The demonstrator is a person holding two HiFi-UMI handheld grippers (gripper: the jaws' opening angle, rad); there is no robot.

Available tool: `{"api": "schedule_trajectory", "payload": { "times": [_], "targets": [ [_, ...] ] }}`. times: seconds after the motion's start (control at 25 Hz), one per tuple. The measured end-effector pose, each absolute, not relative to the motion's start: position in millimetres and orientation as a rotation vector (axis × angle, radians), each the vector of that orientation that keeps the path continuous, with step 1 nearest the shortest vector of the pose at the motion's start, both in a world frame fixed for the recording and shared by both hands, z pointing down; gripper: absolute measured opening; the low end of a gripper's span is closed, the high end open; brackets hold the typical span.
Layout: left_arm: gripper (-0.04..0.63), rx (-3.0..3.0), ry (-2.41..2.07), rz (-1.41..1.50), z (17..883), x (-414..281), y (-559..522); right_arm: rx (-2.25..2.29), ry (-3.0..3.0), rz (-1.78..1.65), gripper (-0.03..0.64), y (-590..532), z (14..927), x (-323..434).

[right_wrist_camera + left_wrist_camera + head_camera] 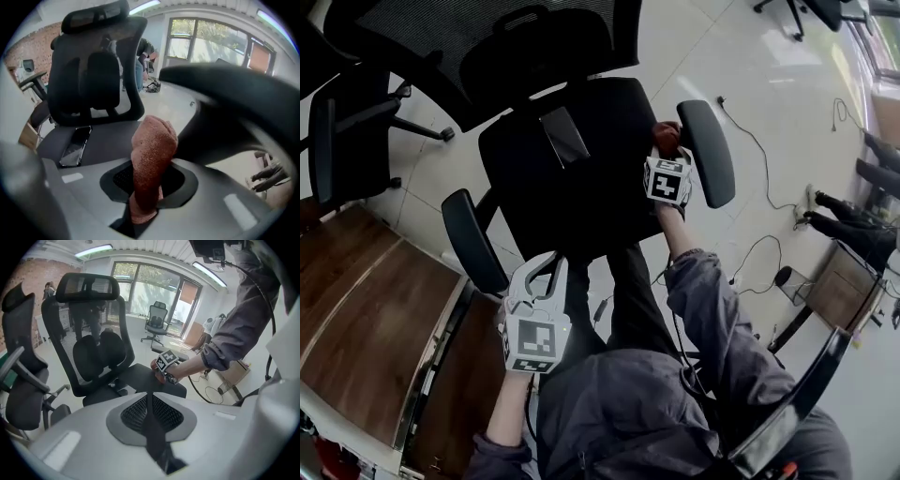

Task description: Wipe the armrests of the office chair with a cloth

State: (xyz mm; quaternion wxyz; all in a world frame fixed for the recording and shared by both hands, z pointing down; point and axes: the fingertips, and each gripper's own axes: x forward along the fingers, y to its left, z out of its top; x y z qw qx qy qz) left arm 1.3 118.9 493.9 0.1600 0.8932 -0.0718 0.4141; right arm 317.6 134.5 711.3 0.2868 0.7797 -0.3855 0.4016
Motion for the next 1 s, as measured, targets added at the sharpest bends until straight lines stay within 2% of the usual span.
{"api": "schedule_trajectory", "payload": {
  "times": [0.2, 0.68, 1.0],
  "targets": [
    [0.048, 2.552, -0.205, 1.193, 493, 13, 121, 2.026, -1.082, 1.100, 0.089, 134, 725, 314],
    [0.048, 2.598, -0.205, 1.165, 473, 58, 126, 2.218, -1.215, 1.027, 0.089, 139, 636, 285],
    [0.049, 2.581, -0.252, 1.189, 478, 53, 138, 2.046, -1.187, 1.063, 0.089, 132, 704, 303]
  ]
}}
